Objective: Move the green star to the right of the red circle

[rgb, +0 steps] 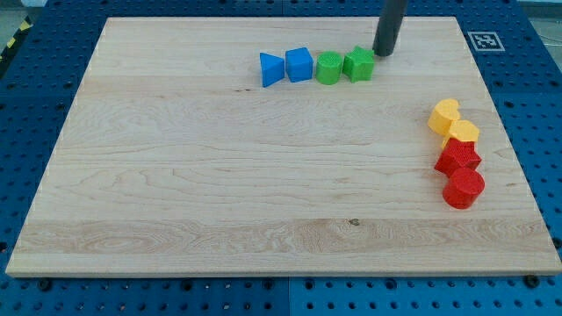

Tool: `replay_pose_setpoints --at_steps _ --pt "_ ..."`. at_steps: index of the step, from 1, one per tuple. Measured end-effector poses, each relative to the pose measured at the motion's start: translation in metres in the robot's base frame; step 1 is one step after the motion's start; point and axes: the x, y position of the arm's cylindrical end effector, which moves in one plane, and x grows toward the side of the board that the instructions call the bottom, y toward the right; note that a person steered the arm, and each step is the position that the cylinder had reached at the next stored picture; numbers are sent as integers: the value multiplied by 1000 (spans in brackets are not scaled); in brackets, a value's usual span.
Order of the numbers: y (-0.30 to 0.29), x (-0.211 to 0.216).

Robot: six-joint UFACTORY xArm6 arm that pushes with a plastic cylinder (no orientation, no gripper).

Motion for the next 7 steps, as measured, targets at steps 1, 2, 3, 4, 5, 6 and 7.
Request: replay_pose_setpoints --at_steps 1,2,3,4,5,6,7 --pt "-7 16" --pt "-7 47" --pt "-6 94" --pt "1 115" --pt "18 69" --pt "14 32" --pt "-14 33"
